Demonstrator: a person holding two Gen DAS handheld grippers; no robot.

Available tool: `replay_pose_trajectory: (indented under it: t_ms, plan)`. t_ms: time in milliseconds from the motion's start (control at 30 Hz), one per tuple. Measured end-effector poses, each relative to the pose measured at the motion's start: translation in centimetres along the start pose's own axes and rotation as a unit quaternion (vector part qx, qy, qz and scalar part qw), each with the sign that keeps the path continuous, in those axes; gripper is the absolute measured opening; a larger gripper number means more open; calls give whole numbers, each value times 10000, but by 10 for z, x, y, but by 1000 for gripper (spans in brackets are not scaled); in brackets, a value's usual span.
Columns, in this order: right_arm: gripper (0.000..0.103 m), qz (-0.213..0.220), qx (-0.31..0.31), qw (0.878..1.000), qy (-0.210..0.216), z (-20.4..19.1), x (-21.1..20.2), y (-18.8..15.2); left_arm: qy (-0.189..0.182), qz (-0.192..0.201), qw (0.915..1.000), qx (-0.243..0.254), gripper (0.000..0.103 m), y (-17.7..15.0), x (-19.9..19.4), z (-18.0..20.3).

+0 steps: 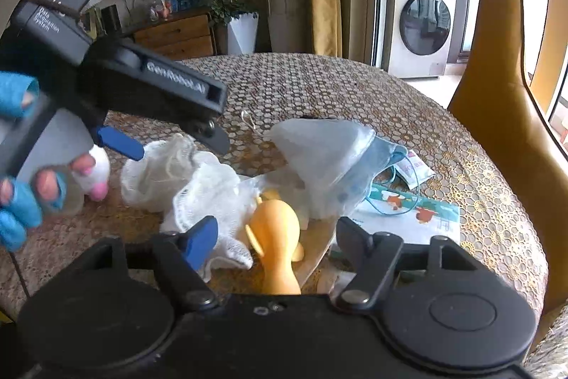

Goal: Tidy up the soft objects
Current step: 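Grasp the white mesh cloth with the left tool while the right tool grasps the yellow duck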

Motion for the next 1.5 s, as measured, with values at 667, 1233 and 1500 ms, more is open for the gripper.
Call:
replay_pose_trajectory:
  t_ms: [667,1233,1500]
  plan:
    - [53,-531,-58,9986,-25,-7,54,0,156,-190,9993,-276,100,-11,43,-28]
    - [31,-507,377,9979,160,0,48,-4,-153,397,9986,324,13,-16,15,-12]
    - [29,-300,463,9982,253,-4,21,-4,-202,736,9948,674,12,-23,-25,-17]
Point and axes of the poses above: each gripper's, at about its wrist camera, not at the fingertips, and x roughly the way its jaws point, z to its right, y to its top, the point moved 7 cm from there along x, roughly the way its jaws point, and after that the axes turned 13 degrees about -z, right-handed, at the moved point
